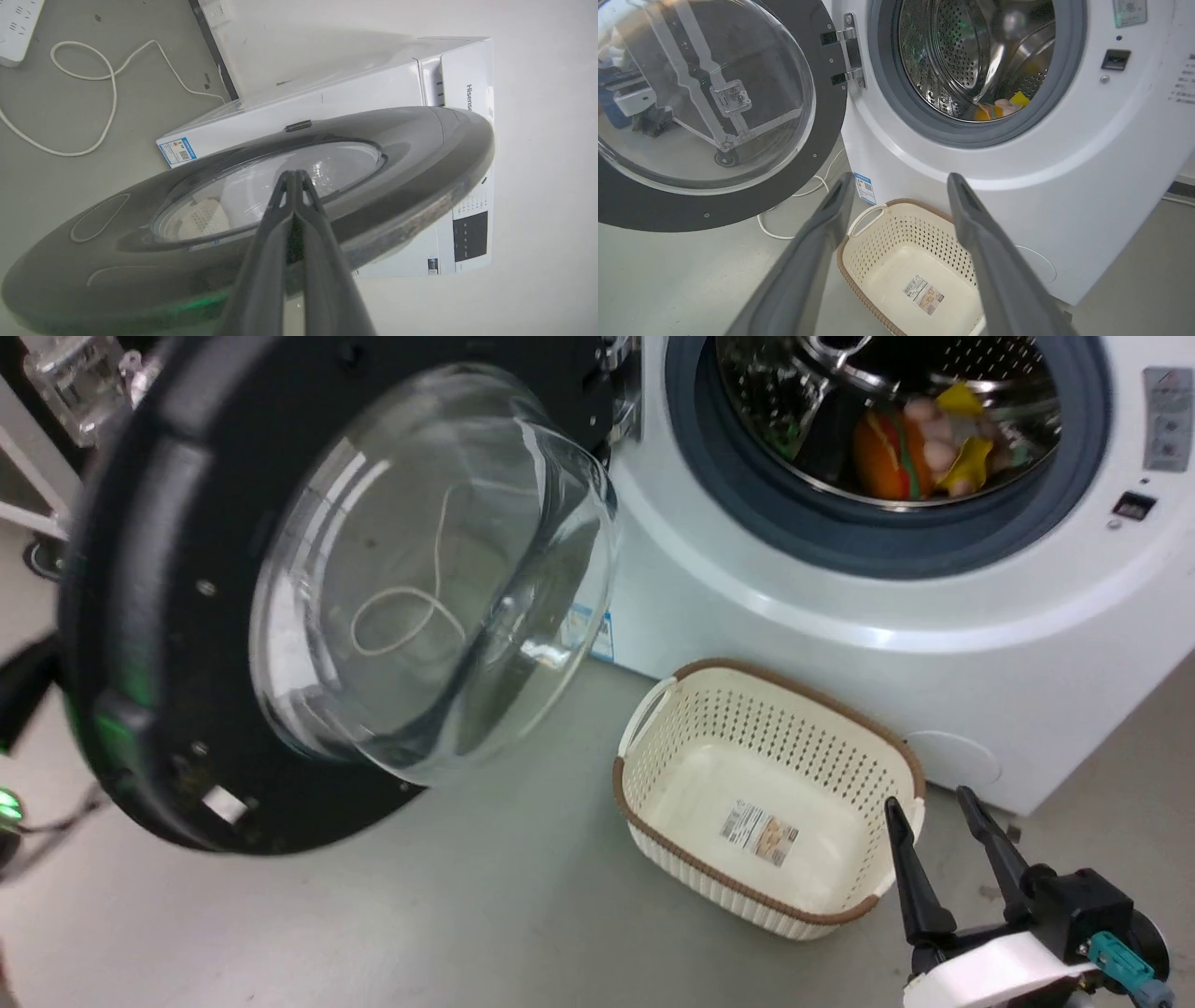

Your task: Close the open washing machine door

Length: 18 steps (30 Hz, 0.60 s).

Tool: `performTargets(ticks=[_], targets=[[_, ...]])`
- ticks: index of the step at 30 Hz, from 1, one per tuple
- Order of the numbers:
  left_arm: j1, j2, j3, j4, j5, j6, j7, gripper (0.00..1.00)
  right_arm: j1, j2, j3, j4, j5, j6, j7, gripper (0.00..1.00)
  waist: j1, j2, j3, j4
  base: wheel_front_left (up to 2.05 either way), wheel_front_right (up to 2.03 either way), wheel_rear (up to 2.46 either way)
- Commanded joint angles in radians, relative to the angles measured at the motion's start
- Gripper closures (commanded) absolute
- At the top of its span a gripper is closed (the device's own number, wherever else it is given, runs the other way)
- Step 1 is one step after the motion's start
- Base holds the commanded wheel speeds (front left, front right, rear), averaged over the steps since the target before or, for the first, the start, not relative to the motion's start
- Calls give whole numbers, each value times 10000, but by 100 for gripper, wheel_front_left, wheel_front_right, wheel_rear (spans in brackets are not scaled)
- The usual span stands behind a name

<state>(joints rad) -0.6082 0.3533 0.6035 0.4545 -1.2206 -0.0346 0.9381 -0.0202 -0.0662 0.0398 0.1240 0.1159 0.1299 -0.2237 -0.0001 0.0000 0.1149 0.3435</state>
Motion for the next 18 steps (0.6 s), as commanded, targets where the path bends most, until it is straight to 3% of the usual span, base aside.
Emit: performTargets(ticks=[1,13,14,15,18], targets=[[295,-236,-83,-141,-56,28,152,100,96,33,-39,36,43,8,-62,0,1,0,-219,-70,0,0,0],[3757,-2767,-1095,-3974,-761,554,1670,100,397,146,-618,151,47,8,-172,0,1,0,-1235,-732,0,0,0],[4073,-2875,-1295,-4254,-859,632,1707,100,418,148,-678,148,36,8,-173,0,1,0,-1265,-819,0,0,0],[5001,-3011,-2105,-5006,-1281,841,1559,100,453,154,-803,72,-24,8,-118,0,1,0,-1257,-1160,0,0,0],[5774,-3024,-3318,-5350,-2397,941,731,100,406,156,-806,-57,-98,8,-13,0,1,0,-1147,-1638,0,0,0]])
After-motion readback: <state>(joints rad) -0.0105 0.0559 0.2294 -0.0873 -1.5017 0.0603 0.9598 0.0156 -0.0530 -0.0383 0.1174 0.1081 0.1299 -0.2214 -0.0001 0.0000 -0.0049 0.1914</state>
